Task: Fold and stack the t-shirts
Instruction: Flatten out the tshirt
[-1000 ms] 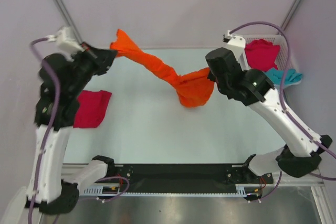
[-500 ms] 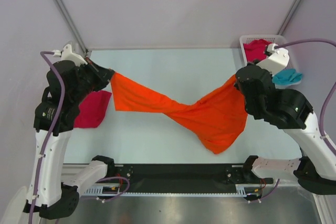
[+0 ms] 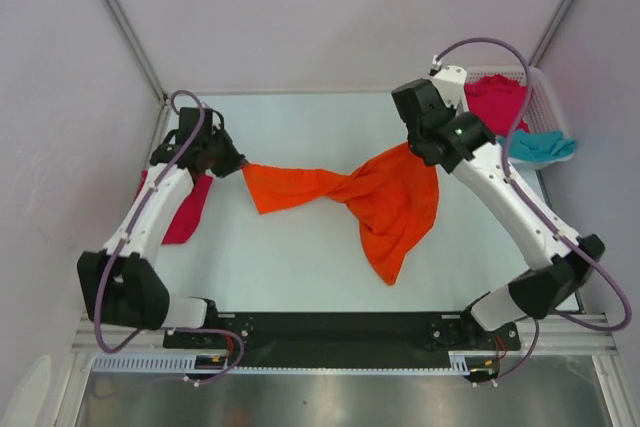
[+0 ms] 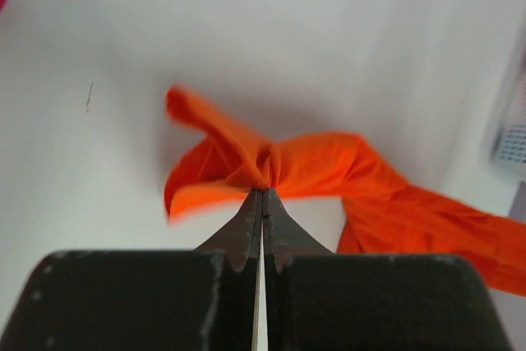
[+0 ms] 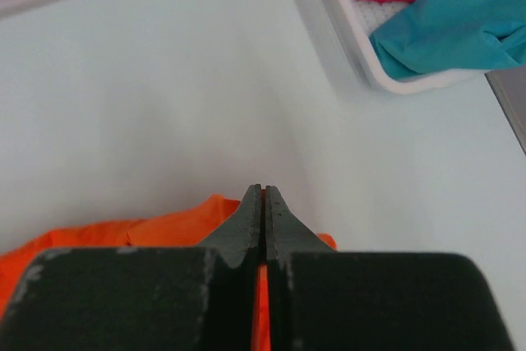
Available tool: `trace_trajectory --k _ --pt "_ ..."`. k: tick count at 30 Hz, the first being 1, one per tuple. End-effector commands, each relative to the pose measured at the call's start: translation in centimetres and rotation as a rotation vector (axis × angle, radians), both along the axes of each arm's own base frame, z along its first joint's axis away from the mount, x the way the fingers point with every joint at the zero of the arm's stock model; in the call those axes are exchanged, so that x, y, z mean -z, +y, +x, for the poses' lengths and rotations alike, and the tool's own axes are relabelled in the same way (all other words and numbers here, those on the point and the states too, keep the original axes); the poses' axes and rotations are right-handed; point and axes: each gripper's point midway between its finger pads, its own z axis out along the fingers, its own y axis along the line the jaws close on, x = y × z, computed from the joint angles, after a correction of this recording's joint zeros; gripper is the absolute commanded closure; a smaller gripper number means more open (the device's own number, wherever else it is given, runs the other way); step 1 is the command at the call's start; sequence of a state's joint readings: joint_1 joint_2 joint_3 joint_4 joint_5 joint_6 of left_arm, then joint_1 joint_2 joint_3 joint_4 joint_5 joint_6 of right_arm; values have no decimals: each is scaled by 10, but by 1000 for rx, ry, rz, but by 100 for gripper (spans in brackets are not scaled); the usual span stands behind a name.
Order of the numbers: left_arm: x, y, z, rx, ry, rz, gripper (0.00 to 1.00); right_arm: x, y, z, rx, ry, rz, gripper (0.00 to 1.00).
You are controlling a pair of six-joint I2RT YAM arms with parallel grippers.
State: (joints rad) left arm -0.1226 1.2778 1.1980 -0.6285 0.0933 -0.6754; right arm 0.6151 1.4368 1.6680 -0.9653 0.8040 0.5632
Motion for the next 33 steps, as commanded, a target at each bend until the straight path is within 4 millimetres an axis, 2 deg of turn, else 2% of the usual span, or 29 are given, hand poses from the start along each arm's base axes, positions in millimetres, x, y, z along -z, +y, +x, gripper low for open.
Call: trace_trajectory --k 1,2,3,4,5,6,8,9,10,11,12,14,15,16,17,18,19,20,21,22,23,24,25,26,28,32,33 --pt "-45 1 38 -1 -114 -35 100 -65 0 42 -2 -148 32 100" --pt "-55 2 40 3 -113 -39 100 -66 -2 54 13 -126 -22 100" --pt "-91 5 52 2 -182 -44 100 -80 -5 59 28 -151 -27 100" --pt "-103 8 51 0 -182 -46 100 -124 -12 59 50 -244 9 100" --pt "-121 10 52 3 -209 -51 100 -136 -13 59 54 -263 9 100" --pt "-157 17 52 -3 -286 -50 100 -136 -13 64 54 -247 -20 100" --pt "-181 21 43 3 -321 -57 100 -169 -20 55 69 -323 7 100" --pt "-202 23 33 3 -375 -54 100 -178 -23 47 74 -344 10 100" --pt "-211 23 28 6 -402 -50 100 -181 -23 43 75 -355 12 100" --pt "-215 34 25 -23 -419 -40 100 -169 -19 46 69 -332 -5 100" --pt "-211 37 21 -24 -416 -35 100 -169 -22 39 67 -339 5 100" --pt "-198 36 23 -6 -403 -56 100 -145 -17 42 54 -292 -1 100" --pt "-166 33 25 12 -324 -100 100 -112 -13 46 48 -216 -35 100" --pt "-152 31 28 20 -304 -119 100 -97 -10 43 47 -193 -5 100" --pt "-117 29 27 24 -223 -140 100 -81 -6 42 37 -162 -1 100" --pt "-106 26 22 32 -208 -157 100 -41 -4 39 33 -82 -27 100" --pt "-98 25 24 36 -223 -164 100 -33 -1 30 23 -78 1 100" --pt "-69 23 18 34 -166 -177 100 -24 7 27 5 -84 28 100" --pt "-64 21 11 37 -163 -189 100 14 8 19 -5 -9 3 100" --pt "-57 21 10 41 -161 -195 100 27 14 13 -28 17 23 100" --pt "-34 19 3 37 -113 -202 100 35 16 6 -32 21 52 100" --pt "-30 19 -2 38 -112 -204 100 47 24 -3 -53 47 53 100" --pt "-26 19 -4 36 -114 -205 100 68 24 -12 -53 90 38 100" --pt "-14 19 -10 26 -91 -212 100 74 27 -20 -54 100 48 100" --pt "-4 19 -13 24 -80 -221 100 91 33 -34 -77 136 48 100" --pt "18 16 -24 18 -45 -246 99 109 37 -54 -92 178 69 100" --pt "21 16 -24 19 -43 -247 95 112 38 -58 -97 184 82 100"
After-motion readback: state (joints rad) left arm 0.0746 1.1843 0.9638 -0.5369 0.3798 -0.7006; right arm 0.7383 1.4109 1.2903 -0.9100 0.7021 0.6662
